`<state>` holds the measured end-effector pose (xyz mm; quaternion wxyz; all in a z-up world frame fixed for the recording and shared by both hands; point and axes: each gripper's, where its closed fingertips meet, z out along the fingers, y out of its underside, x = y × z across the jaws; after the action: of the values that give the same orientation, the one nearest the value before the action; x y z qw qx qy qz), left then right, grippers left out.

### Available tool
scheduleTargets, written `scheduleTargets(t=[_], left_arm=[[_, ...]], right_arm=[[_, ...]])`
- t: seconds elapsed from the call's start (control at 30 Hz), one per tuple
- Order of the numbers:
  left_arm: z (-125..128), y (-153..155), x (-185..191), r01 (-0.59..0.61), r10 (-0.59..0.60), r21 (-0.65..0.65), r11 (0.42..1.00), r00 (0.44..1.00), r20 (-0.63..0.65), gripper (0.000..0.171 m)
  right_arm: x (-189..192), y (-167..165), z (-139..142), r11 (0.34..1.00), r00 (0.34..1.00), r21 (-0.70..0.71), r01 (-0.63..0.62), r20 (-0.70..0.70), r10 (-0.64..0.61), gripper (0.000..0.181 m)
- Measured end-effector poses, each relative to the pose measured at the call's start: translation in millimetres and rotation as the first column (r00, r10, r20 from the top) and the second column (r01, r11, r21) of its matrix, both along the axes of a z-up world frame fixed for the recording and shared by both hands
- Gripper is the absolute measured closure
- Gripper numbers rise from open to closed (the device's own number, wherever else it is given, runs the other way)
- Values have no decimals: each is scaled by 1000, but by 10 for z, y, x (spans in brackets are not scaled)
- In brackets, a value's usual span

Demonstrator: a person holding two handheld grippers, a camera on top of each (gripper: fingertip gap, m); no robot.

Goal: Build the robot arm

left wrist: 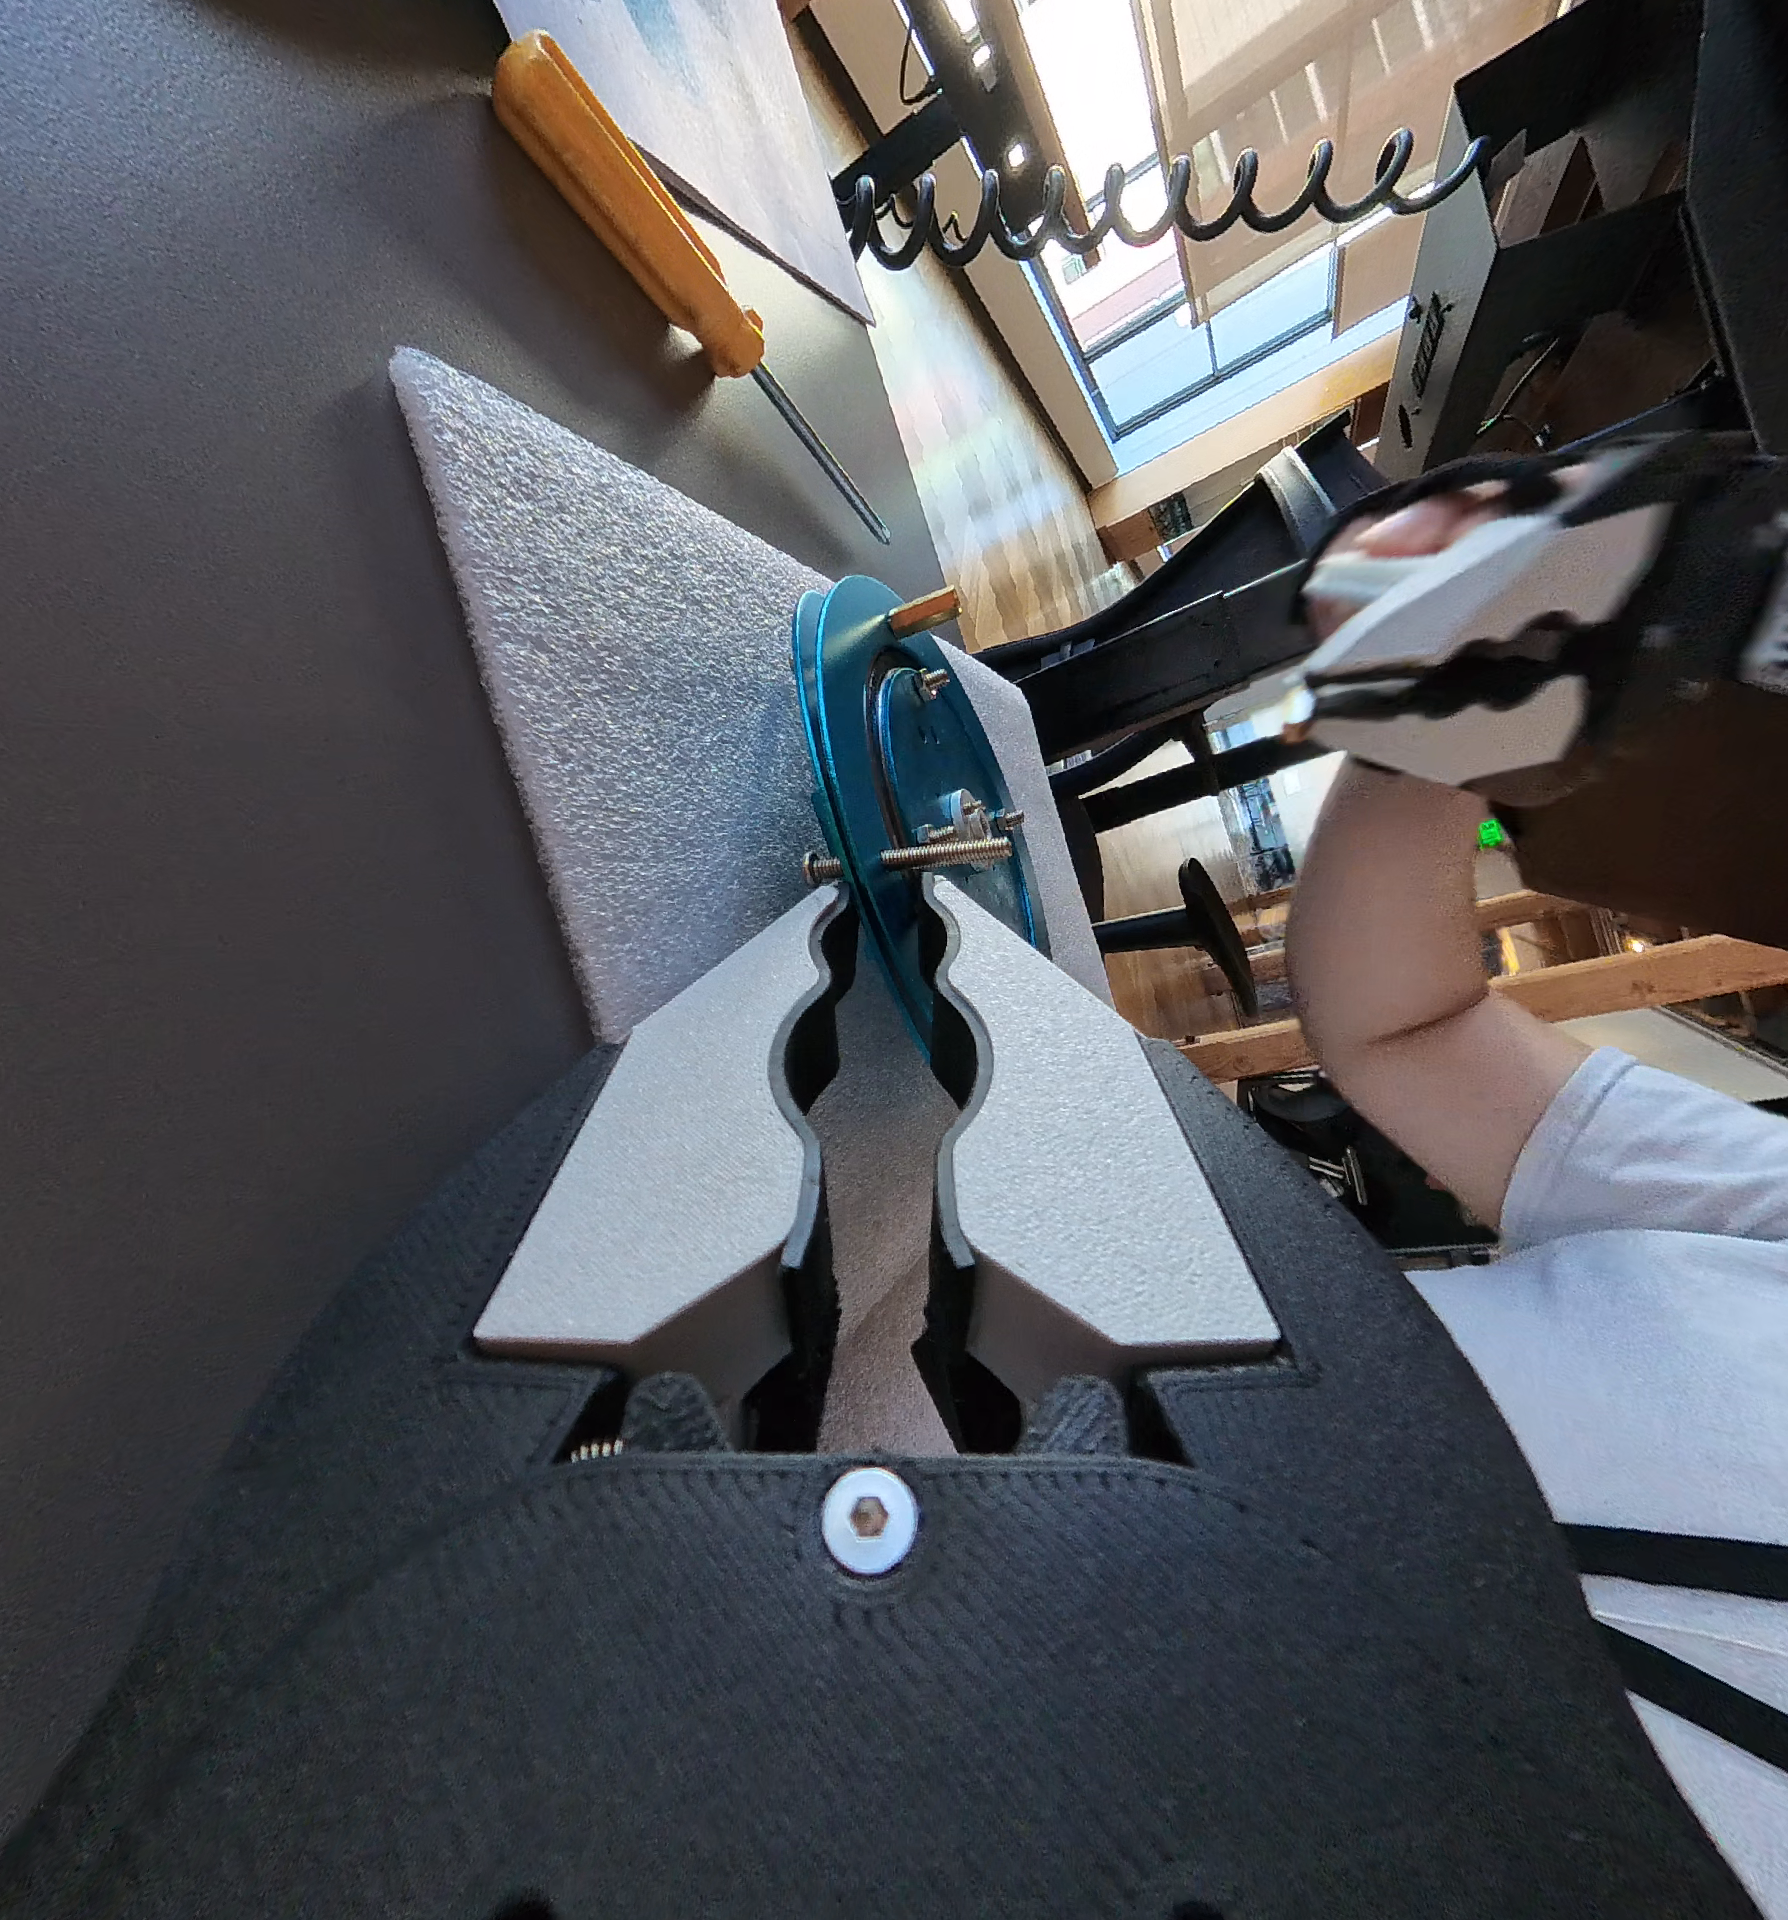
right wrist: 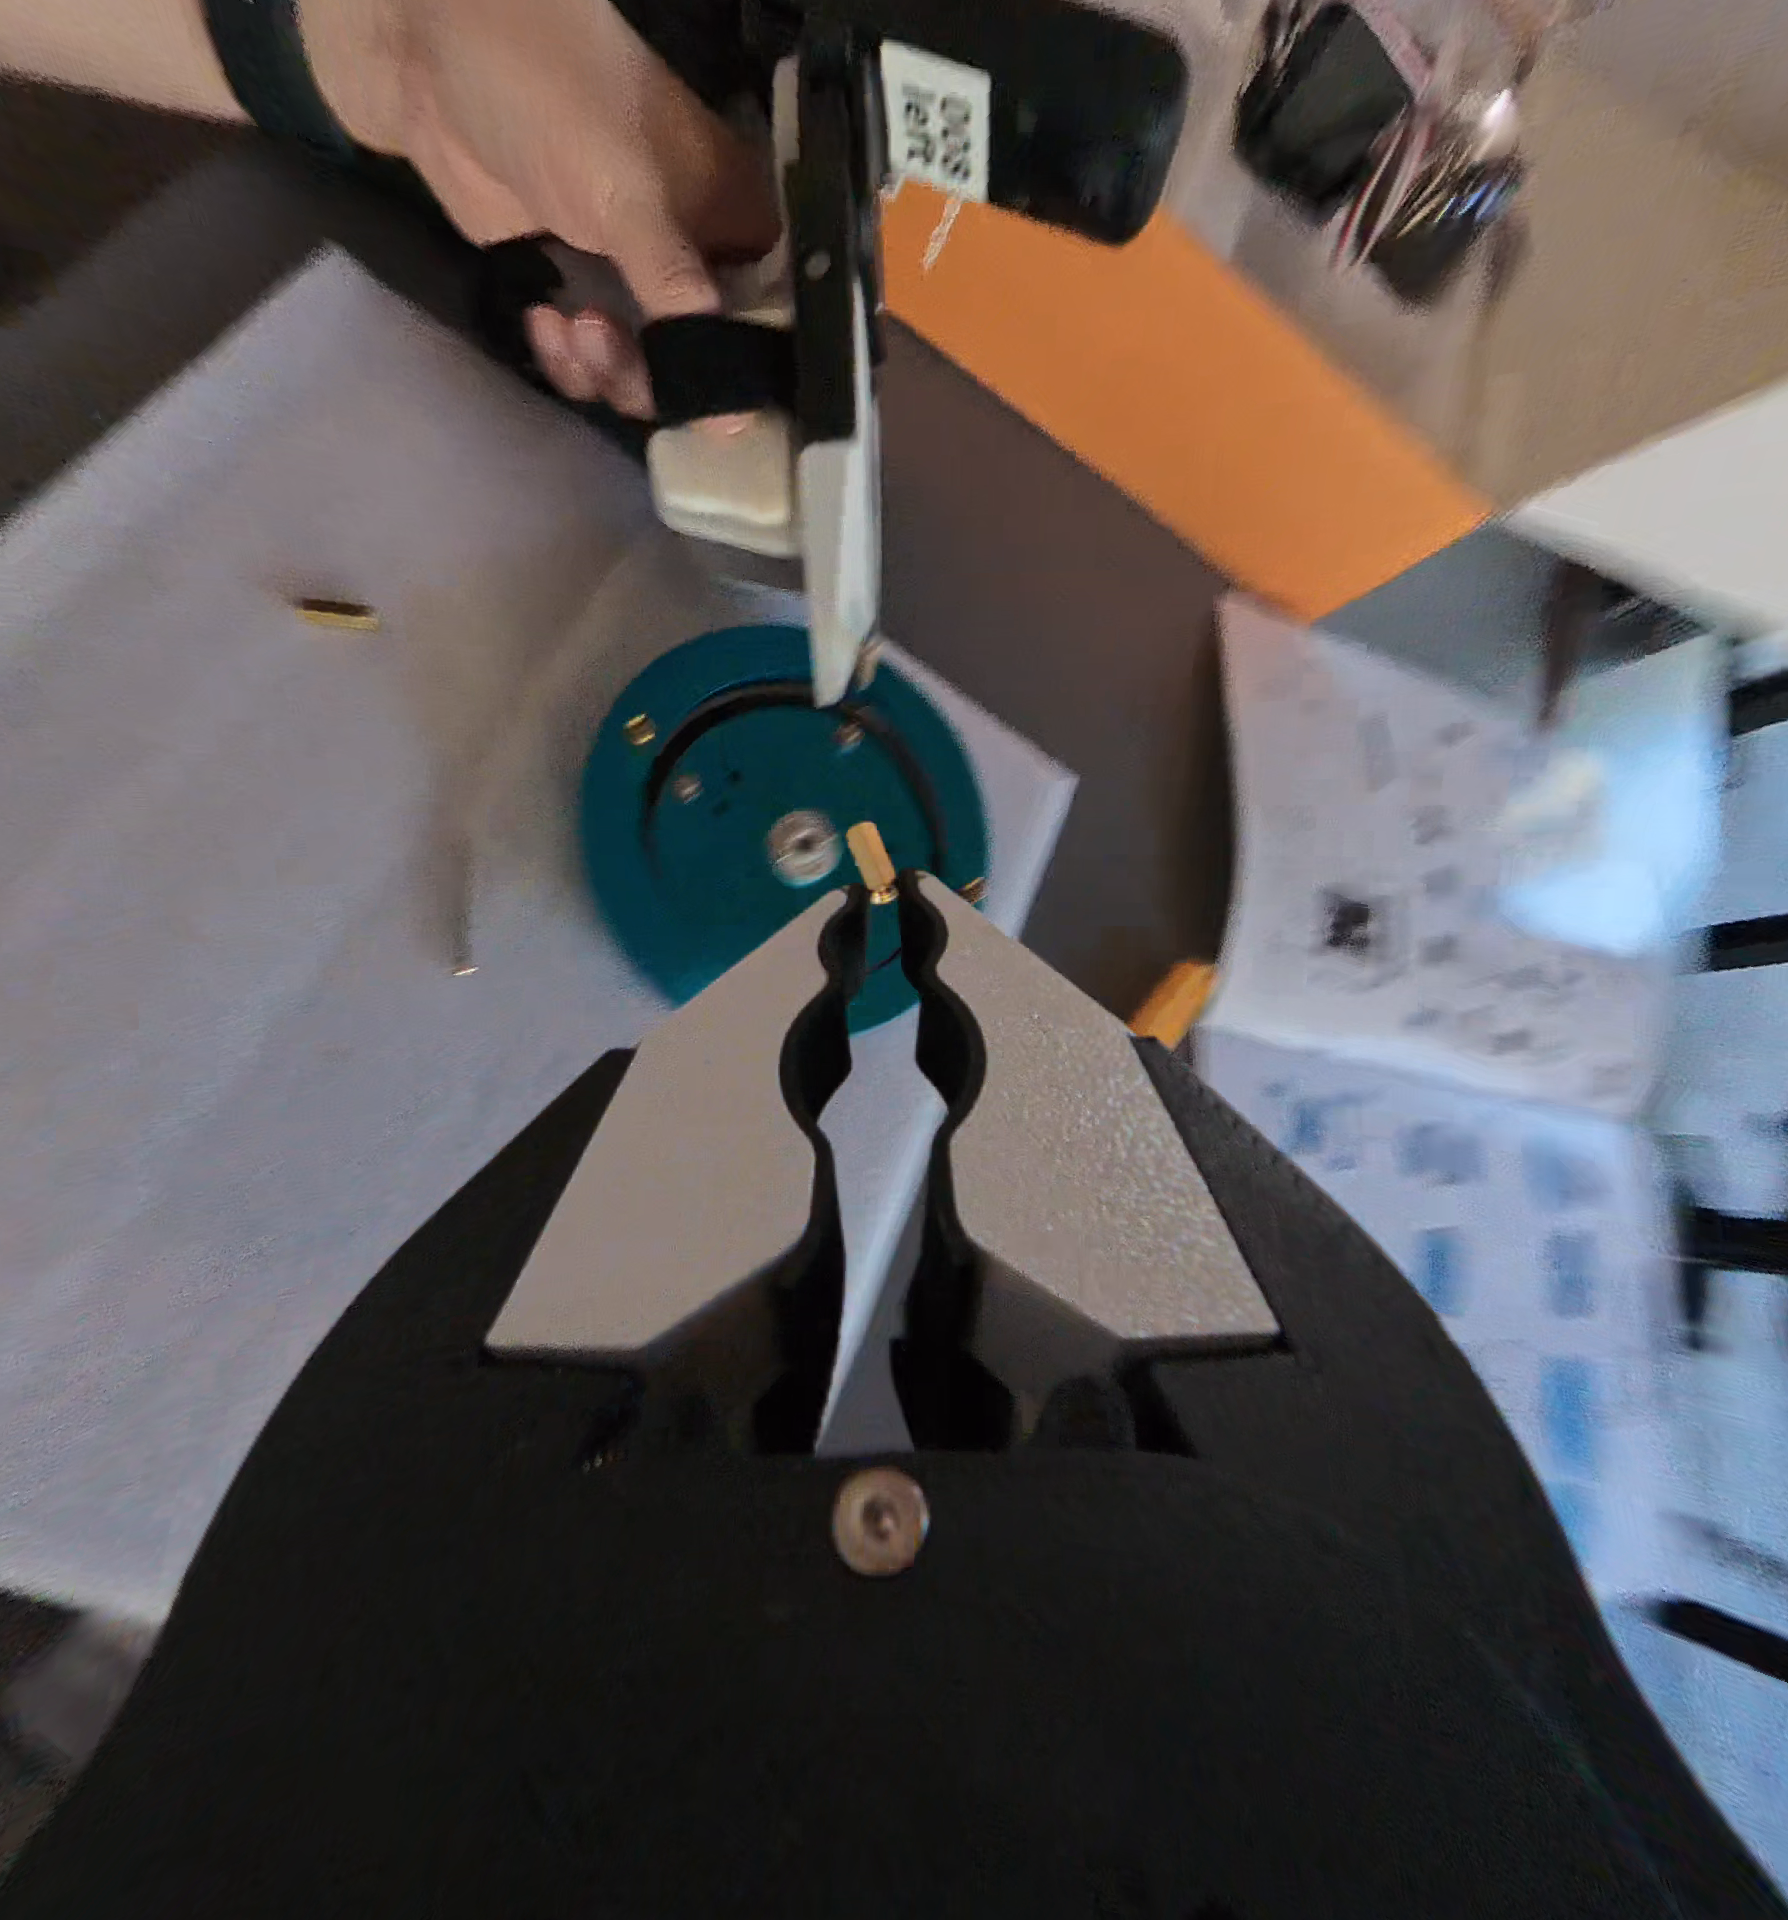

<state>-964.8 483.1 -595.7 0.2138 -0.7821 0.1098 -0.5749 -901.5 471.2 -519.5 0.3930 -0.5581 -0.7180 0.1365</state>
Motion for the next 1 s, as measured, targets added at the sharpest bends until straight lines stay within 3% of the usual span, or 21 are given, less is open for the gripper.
scheduleTargets(t=[0.07,0.2,0.33,0.43,0.53,0.9,1.0], left_arm=[[0,0,0,-1,1,0,1000,1000,0,162],[-2,1,1,-1,1,-1,1000,1000,0,162],[-1,3,0,-1,1,-9,1000,1000,6,163],[0,6,0,-2,2,-14,1000,1000,10,163],[-1,9,0,-3,3,-23,1000,1000,15,163],[2,14,0,-3,4,-33,999,1000,24,164],[3,14,-1,-3,4,-34,999,1000,26,164]], right_arm=[[-209,60,101,972,992,224,-64,116,38,177],[-581,76,61,808,938,520,-276,329,109,177],[-721,98,-118,645,846,605,-467,517,128,177],[-712,172,-250,568,783,609,-554,612,108,177],[-727,181,-295,539,754,601,-590,648,103,177],[-789,168,-369,531,698,549,-646,706,120,181],[-736,226,-351,564,698,541,-624,711,91,181]])
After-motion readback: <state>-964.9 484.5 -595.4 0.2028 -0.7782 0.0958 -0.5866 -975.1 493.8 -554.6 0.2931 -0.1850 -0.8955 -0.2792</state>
